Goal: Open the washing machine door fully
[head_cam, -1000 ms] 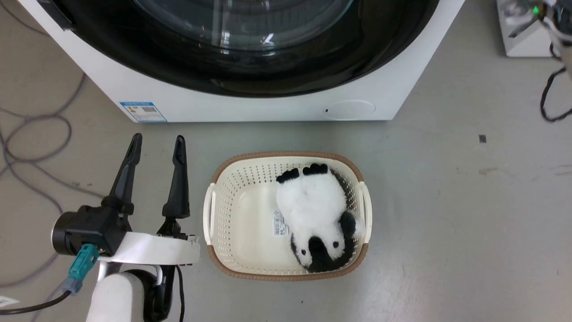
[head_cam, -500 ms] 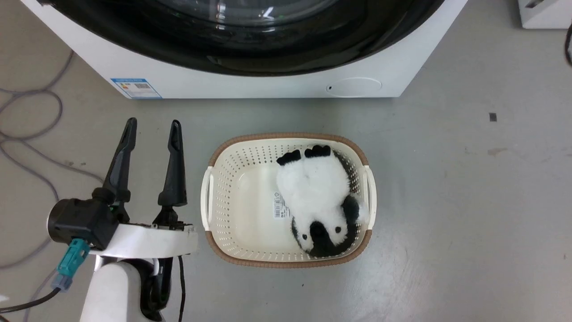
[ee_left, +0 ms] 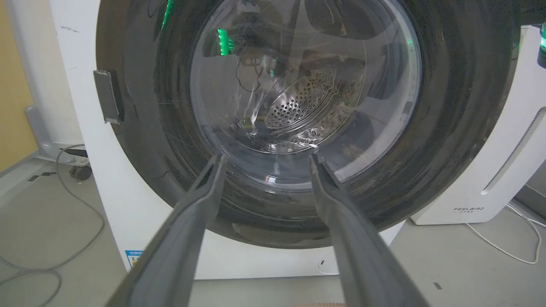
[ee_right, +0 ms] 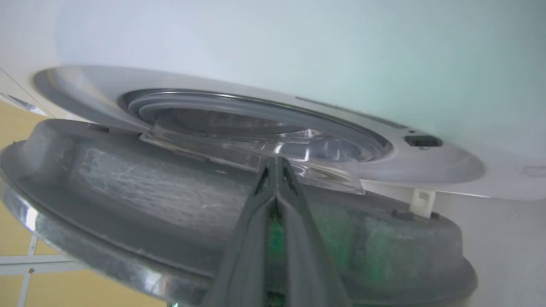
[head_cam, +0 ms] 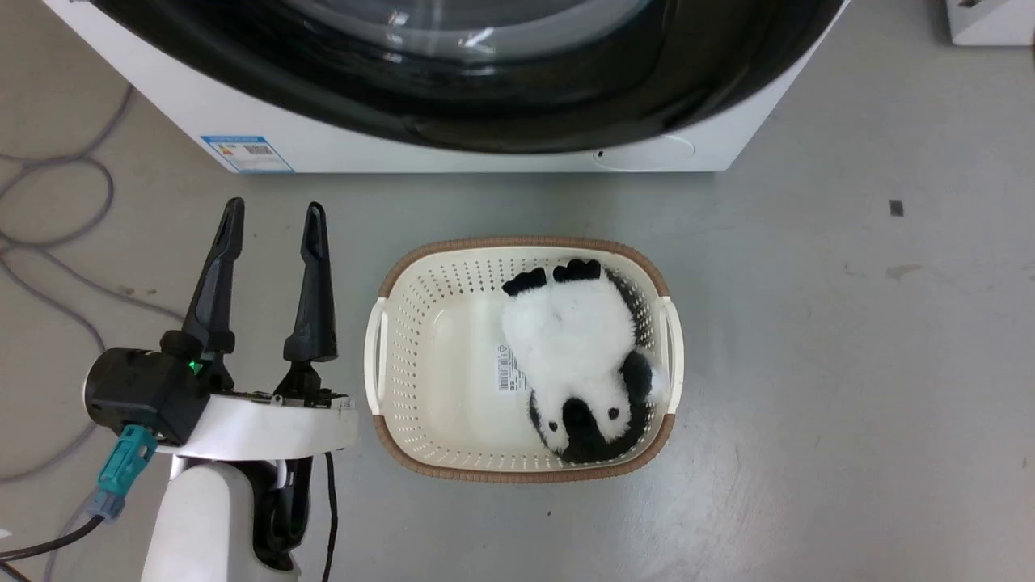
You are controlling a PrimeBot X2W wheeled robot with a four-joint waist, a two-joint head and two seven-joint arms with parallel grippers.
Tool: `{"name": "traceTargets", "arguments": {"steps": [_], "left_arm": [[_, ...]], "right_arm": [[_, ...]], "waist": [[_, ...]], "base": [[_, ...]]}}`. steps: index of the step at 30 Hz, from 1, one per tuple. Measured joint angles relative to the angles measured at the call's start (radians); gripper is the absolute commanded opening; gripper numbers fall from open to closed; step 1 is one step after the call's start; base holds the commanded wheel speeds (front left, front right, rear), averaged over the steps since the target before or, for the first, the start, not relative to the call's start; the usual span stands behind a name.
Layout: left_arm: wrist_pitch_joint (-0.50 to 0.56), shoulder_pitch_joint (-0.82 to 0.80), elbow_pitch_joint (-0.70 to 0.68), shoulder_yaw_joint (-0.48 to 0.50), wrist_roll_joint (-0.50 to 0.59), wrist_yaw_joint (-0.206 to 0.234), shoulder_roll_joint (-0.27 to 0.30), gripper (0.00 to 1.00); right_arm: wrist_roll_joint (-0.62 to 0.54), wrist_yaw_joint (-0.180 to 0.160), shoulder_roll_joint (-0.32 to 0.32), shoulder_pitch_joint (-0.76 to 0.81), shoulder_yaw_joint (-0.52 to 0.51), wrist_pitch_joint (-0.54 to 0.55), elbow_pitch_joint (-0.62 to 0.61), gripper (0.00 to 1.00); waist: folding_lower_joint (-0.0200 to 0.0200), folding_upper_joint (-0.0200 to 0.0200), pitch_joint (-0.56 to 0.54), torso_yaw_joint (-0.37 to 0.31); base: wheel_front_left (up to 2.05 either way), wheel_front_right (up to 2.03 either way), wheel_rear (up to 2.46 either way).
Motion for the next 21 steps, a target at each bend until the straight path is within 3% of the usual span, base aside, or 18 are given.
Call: {"name": "traceTargets", "arguments": {"steps": [10,21], "left_arm": [[-0.001,0.025,0.042,-0.003,0.017,0.000,-0.001,1.00],[-0.001,0.137,0.120,-0.001,0.046,0.000,-0.002,1.00]], "right_arm": [[0.012,0.000,-0.011,0.138,-0.002,0.059,-0.073,0.00],[0.064,0.000,-0.060,0.441,-0.007,0.090,-0.268,0.00]], "waist": [[0.0000,0.0000,-0.074,-0.003],[-0.0001,0.0000,-0.223,-0.001]], "base": [[0.00,0.00,0.00],[0.00,0.00,0.00]]}}
